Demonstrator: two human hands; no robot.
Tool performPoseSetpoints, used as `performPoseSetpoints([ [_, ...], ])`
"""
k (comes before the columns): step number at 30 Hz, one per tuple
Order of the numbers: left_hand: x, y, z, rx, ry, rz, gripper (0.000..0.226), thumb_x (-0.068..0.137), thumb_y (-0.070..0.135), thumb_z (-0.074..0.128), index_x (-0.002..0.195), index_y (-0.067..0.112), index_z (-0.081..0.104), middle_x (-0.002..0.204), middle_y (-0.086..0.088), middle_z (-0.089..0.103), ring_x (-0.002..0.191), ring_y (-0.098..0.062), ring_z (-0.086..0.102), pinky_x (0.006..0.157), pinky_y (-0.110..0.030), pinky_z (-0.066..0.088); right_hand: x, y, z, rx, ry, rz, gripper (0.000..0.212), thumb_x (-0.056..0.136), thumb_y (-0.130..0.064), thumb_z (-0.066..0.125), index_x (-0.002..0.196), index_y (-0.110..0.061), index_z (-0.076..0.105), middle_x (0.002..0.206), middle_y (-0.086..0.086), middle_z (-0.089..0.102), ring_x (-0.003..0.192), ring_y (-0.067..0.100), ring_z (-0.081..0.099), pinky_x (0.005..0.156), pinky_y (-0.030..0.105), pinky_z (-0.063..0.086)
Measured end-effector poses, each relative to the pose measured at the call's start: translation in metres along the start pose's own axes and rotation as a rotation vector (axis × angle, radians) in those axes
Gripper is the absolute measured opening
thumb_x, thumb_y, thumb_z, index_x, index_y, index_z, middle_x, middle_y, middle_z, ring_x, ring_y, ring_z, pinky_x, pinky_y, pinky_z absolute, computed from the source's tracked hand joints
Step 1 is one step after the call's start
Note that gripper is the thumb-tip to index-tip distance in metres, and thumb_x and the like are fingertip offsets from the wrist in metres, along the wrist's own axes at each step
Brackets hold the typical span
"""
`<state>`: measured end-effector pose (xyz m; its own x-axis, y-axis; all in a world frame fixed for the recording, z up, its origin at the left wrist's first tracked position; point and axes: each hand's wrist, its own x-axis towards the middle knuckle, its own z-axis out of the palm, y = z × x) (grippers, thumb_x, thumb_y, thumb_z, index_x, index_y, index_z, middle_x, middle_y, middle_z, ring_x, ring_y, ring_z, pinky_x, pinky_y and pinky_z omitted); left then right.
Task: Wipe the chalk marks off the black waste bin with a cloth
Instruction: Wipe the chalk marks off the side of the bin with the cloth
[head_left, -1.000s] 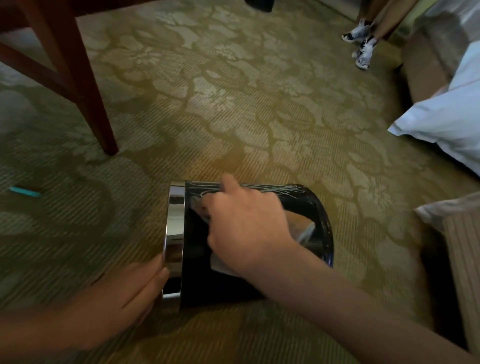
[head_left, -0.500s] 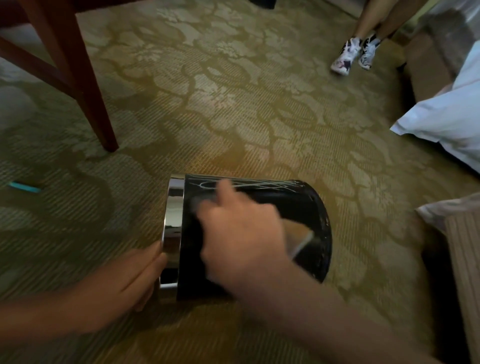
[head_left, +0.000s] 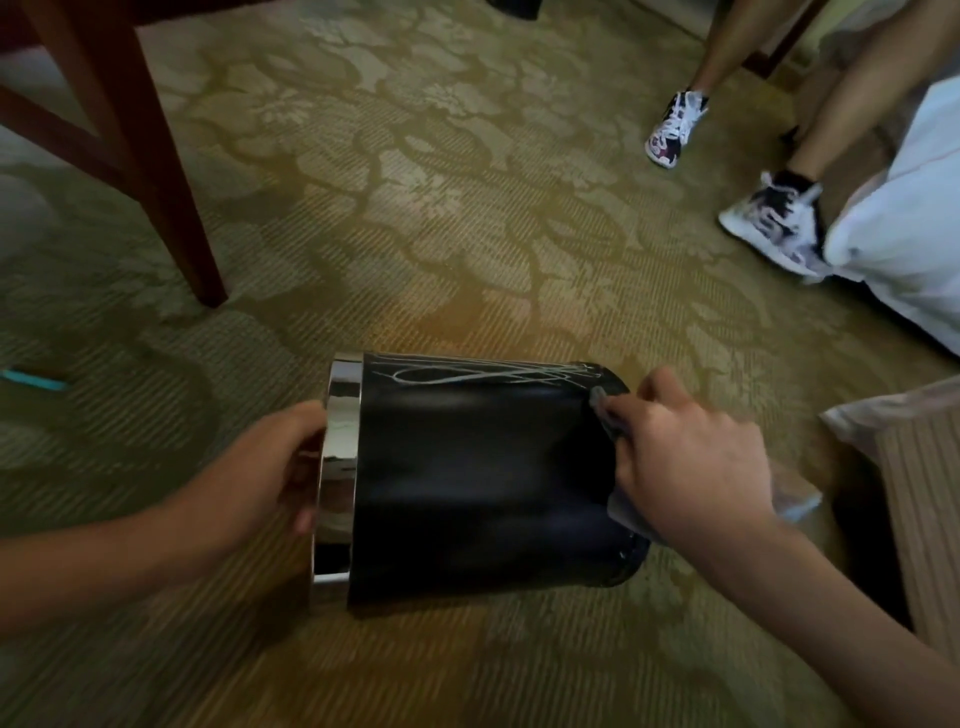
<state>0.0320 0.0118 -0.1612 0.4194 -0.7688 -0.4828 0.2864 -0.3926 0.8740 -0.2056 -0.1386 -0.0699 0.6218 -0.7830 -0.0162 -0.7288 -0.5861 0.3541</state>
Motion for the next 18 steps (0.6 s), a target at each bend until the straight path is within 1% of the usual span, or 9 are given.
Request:
performPoseSetpoints([
  [1, 0.0, 0.001, -0.003, 0.023, -0.011, 0.053, 0.043, 0.103, 0.02, 0.028, 0.069, 0.009, 0.052, 0.05, -0.011, 0.051, 0.04, -0.022, 0.045, 0.044, -0.031, 0.033, 0.0, -0.003, -0.003, 0.003, -0.004, -0.005, 0.025, 0.082, -0.033, 0.057, 0.106, -0.032, 0.065, 0.097, -0.004, 0.048, 0.061, 0.019, 0.055, 0.048, 0.028, 0.032],
  [3, -0.006, -0.003, -0.013, 0.095, -0.13, 0.136, 0.046, 0.103, 0.029, 0.028, 0.07, 0.01, 0.055, 0.045, -0.008, 0.049, 0.034, -0.015, 0.042, 0.036, -0.023, 0.037, 0.002, -0.012, -0.014, 0.037, 0.012, -0.016, 0.028, 0.085, -0.035, 0.054, 0.111, -0.038, 0.061, 0.099, -0.005, 0.047, 0.067, 0.019, 0.057, 0.051, 0.029, 0.032],
  [6, -0.011, -0.01, -0.019, 0.125, -0.235, 0.188, 0.048, 0.098, 0.043, 0.032, 0.068, 0.017, 0.058, 0.044, -0.008, 0.047, 0.034, -0.016, 0.042, 0.037, -0.02, 0.039, 0.002, -0.063, -0.032, 0.142, 0.056, -0.168, 0.035, 0.08, -0.036, 0.059, 0.115, -0.037, 0.058, 0.106, -0.003, 0.044, 0.083, 0.021, 0.058, 0.055, 0.032, 0.029],
  [8, -0.011, -0.011, -0.018, 0.133, -0.235, 0.218, 0.044, 0.096, 0.042, 0.034, 0.071, 0.014, 0.058, 0.045, -0.006, 0.05, 0.034, -0.014, 0.043, 0.037, -0.02, 0.037, 0.004, -0.109, -0.042, 0.275, 0.003, -0.327, 0.038, 0.078, -0.034, 0.065, 0.115, -0.029, 0.058, 0.111, 0.002, 0.04, 0.092, 0.024, 0.053, 0.059, 0.036, 0.026],
  [10, -0.01, -0.015, -0.018, 0.124, -0.222, 0.234, 0.042, 0.102, 0.032, 0.034, 0.081, 0.005, 0.057, 0.049, -0.007, 0.051, 0.033, -0.013, 0.043, 0.036, -0.019, 0.036, 0.005, -0.137, -0.051, 0.3, -0.006, -0.432, 0.031, 0.08, -0.029, 0.065, 0.11, -0.021, 0.06, 0.108, 0.006, 0.04, 0.092, 0.026, 0.051, 0.057, 0.038, 0.024],
  [11, -0.011, -0.017, -0.018, 0.121, -0.224, 0.238, 0.041, 0.103, 0.03, 0.033, 0.082, 0.003, 0.056, 0.049, -0.007, 0.051, 0.032, -0.014, 0.042, 0.036, -0.019, 0.036, 0.007, -0.139, -0.054, 0.283, -0.001, -0.447, 0.029, 0.08, -0.028, 0.064, 0.109, -0.021, 0.06, 0.105, 0.005, 0.04, 0.091, 0.027, 0.052, 0.056, 0.037, 0.022],
  [13, -0.014, -0.019, -0.019, 0.126, -0.237, 0.233, 0.042, 0.1, 0.035, 0.033, 0.077, 0.006, 0.054, 0.047, -0.007, 0.05, 0.033, -0.015, 0.042, 0.036, -0.021, 0.036, 0.01, -0.118, -0.051, 0.237, -0.025, -0.402, 0.035, 0.078, -0.031, 0.064, 0.113, -0.029, 0.059, 0.099, 0.001, 0.038, 0.091, 0.026, 0.055, 0.053, 0.034, 0.02],
  [15, -0.016, -0.019, -0.019, 0.163, -0.229, 0.228, 0.046, 0.099, 0.039, 0.032, 0.077, 0.005, 0.052, 0.047, -0.013, 0.049, 0.034, -0.018, 0.043, 0.038, -0.023, 0.038, 0.013, -0.081, -0.04, 0.152, -0.027, -0.297, 0.036, 0.075, -0.034, 0.063, 0.11, -0.034, 0.06, 0.093, -0.003, 0.04, 0.089, 0.024, 0.06, 0.052, 0.03, 0.019],
  [18, -0.021, -0.017, -0.017, 0.198, -0.222, 0.212, 0.053, 0.1, 0.044, 0.031, 0.083, -0.001, 0.052, 0.05, -0.021, 0.049, 0.035, -0.018, 0.044, 0.04, -0.02, 0.04, 0.016, -0.025, -0.031, 0.006, -0.051, -0.068, 0.031, 0.079, -0.036, 0.055, 0.109, -0.034, 0.061, 0.103, -0.005, 0.053, 0.091, 0.024, 0.063, 0.059, 0.031, 0.029],
])
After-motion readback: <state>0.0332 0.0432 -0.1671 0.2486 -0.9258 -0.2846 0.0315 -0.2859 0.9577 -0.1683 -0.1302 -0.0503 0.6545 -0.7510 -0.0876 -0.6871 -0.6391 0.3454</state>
